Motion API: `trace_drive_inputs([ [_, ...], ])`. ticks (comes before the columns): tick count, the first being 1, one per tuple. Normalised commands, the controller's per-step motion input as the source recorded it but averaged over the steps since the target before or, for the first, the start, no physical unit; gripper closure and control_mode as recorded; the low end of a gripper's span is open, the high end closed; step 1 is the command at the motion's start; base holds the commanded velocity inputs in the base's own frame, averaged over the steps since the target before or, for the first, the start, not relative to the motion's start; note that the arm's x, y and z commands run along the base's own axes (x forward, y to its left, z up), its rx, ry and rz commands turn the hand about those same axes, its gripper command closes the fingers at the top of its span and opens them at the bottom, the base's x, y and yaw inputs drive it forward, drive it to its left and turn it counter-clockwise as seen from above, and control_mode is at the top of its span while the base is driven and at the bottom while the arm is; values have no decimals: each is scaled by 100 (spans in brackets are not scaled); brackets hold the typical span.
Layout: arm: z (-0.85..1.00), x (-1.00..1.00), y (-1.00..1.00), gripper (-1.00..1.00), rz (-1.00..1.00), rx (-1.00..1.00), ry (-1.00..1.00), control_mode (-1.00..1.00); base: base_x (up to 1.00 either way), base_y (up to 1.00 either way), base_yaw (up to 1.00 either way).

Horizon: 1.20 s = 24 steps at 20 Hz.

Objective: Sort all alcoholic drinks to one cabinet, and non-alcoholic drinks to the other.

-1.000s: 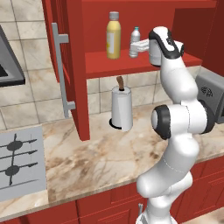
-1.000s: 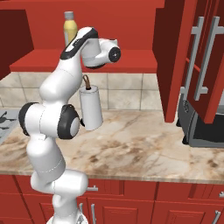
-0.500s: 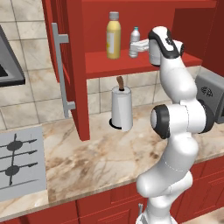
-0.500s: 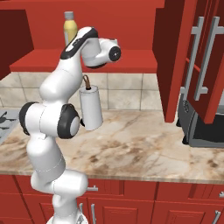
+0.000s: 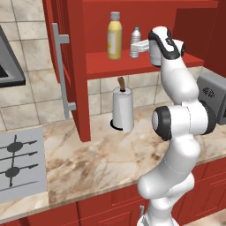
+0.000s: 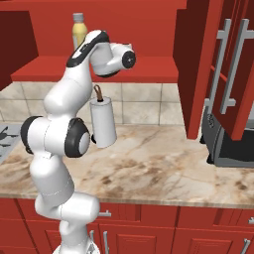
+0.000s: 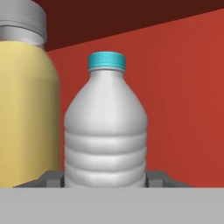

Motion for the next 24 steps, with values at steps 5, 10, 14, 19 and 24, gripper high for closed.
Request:
trace_drive_inputs([
  [5,-10,0,-10,-100,0,3,-2,-100,0,0,0],
  [10,-9,-3,-13,-100,1,2,-2,-100,0,0,0],
  [14,-5,-9,-11,-100,0,0,-3,-100,0,0,0],
  [19,2,-34,-4,-100,0,0,-6,-100,0,0,0],
  [24,2,-47,0,-100,0,0,-2,-100,0,0,0],
])
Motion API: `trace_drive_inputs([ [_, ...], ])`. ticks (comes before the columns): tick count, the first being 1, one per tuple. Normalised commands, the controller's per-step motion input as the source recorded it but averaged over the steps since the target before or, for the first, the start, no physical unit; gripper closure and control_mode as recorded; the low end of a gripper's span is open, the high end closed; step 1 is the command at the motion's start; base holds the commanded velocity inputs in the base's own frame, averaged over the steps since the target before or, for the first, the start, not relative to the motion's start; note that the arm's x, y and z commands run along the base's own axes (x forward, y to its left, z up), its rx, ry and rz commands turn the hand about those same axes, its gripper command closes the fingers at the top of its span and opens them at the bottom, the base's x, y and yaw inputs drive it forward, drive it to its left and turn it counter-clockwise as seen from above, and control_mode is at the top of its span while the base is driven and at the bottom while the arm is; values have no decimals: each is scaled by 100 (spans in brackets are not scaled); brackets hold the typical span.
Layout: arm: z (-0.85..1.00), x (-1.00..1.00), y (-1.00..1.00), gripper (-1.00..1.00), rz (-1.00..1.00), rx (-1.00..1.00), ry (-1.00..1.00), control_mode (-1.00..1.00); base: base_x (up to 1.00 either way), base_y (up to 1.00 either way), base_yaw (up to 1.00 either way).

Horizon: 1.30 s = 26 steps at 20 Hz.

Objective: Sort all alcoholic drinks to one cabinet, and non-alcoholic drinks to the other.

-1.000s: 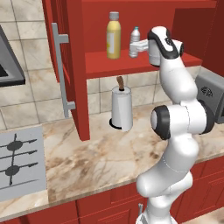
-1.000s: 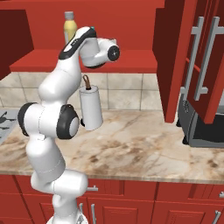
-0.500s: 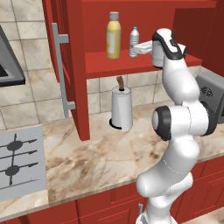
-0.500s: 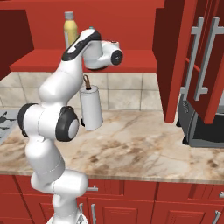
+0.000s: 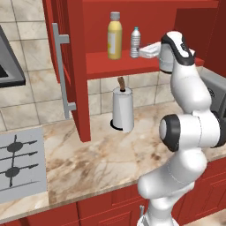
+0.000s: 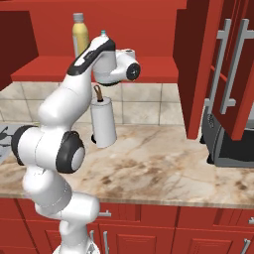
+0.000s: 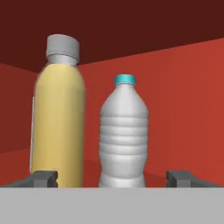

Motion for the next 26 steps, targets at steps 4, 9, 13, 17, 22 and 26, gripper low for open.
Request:
trace_drive_inputs([
  [4,4,-57,0,-100,0,0,0,-100,0,0,0],
  [9,8,-57,0,-100,0,0,0,-100,0,0,0],
  [13,11,-59,0,-100,-1,0,0,-100,0,0,0],
  [17,3,-57,0,-100,-1,0,0,-100,0,0,0],
  [22,3,-59,2,-100,-4,0,0,-100,0,0,0],
  [26,9,-62,3,-100,-5,0,0,-100,0,0,0],
])
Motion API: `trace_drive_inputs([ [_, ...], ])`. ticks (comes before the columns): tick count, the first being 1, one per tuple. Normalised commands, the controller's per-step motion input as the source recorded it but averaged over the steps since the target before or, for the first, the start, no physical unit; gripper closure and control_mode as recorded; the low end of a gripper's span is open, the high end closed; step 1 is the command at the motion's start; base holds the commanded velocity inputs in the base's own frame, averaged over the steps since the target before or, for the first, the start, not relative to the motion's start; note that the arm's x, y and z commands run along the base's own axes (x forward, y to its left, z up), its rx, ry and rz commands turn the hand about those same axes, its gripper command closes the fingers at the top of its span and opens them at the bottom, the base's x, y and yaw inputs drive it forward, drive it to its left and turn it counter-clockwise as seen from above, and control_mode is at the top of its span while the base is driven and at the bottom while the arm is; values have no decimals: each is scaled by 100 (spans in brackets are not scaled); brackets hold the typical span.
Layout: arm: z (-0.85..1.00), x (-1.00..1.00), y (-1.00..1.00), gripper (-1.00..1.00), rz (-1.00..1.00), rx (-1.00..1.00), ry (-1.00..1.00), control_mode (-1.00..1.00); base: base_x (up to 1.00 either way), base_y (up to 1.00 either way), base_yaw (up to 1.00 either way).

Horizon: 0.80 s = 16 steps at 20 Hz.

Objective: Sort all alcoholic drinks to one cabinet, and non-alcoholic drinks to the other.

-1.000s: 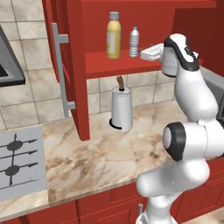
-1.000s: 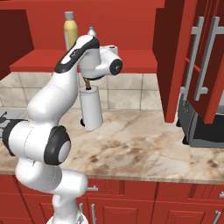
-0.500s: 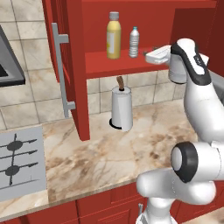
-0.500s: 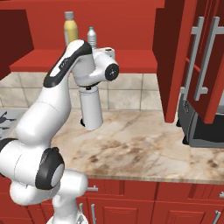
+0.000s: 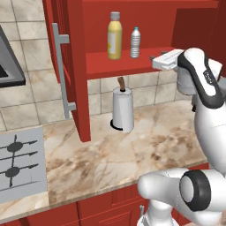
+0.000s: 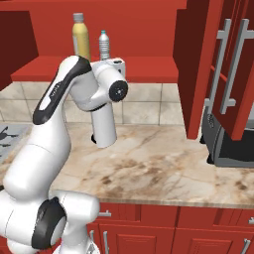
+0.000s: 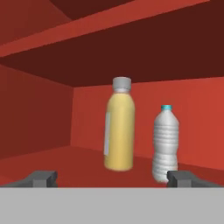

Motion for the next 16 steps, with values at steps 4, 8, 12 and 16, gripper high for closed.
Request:
trace_drive_inputs([
  [4,9,-63,8,-100,-6,0,0,-100,0,0,0],
  [8,3,-61,8,-100,-6,0,0,-100,0,0,0],
  [12,0,-57,8,-100,-6,-1,0,-100,0,0,0],
  [16,0,-52,6,-100,-6,-1,0,-100,0,0,0],
])
